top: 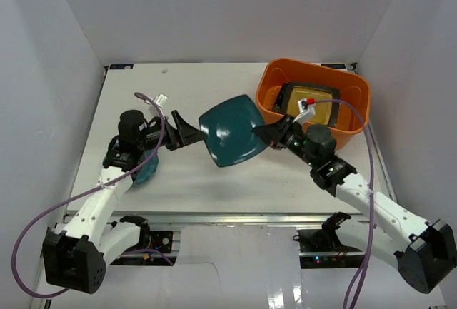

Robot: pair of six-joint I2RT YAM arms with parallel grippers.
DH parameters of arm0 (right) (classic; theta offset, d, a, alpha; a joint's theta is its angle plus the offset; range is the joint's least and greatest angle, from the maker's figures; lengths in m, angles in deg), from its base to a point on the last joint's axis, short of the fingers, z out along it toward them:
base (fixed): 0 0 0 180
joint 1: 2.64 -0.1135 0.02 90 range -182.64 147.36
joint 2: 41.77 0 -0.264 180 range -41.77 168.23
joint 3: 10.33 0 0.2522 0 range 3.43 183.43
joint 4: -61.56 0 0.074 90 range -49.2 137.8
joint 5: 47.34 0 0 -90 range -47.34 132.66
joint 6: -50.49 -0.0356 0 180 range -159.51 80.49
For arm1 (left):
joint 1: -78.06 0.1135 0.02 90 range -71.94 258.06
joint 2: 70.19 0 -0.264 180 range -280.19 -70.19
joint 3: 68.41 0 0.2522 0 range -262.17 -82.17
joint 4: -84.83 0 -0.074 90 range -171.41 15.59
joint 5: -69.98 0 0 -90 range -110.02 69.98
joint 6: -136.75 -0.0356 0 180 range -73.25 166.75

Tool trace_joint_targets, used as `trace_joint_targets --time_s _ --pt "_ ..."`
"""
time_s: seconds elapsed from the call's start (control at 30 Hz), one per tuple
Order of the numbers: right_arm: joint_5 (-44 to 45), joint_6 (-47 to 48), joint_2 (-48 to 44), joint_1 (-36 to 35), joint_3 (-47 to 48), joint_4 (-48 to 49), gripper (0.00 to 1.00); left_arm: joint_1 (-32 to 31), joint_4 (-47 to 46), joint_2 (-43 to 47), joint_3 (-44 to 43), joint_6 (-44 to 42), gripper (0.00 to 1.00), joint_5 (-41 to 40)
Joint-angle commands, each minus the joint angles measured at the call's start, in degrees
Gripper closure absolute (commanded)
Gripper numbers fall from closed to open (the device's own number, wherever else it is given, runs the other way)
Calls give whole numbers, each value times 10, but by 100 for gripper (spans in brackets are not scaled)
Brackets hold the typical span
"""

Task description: Place the plates into the plastic bin on the countertop

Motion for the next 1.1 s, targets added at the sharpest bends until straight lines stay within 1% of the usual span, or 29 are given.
trace_joint_targets --time_s 0.0,0.03,0.07,0.1,0.13,0.17,0.2,0.27,0.3,0.47,0.6,0.73,0.87,0.93,1.03,1.07 --pt "55 53 -44 96 124 -14 92 -11 127 31 -84 -123 2 -27" --pt "51 52 -43 123 137 -24 92 -30 141 34 -94 -153 2 -41" --pt "44 52 -36 149 145 -24 92 -43 149 36 -103 -161 2 -42" --pt "37 52 -28 197 163 -27 92 -53 151 46 -101 -166 2 -37" --pt "32 53 -17 218 174 -31 92 -61 151 51 -96 -171 2 -28" --pt "5 56 6 240 182 -37 92 -77 152 57 -91 -183 2 -17" --pt "-1 56 17 276 193 -38 92 -85 151 71 -79 -191 2 -16" --pt "-12 45 46 310 197 -37 92 -110 150 88 -64 -204 2 -20" --pt "-9 40 54 336 197 -37 92 -115 146 97 -46 -206 2 -24" --pt "-41 17 116 409 216 -16 92 -138 139 123 -6 -217 2 -50" --pt "-39 20 144 436 219 -22 92 -159 141 129 17 -232 2 -109" --pt "-11 47 164 443 200 -32 92 -179 148 131 8 -243 2 -162" --pt "0 70 197 445 191 -43 90 -190 147 126 8 -241 2 -170" --pt "1 75 206 445 192 -48 86 -193 148 130 9 -241 2 -175" --pt "6 82 210 446 192 -58 77 -194 150 133 8 -241 2 -183" --pt "9 88 209 446 191 -65 70 -194 151 134 8 -241 2 -184"
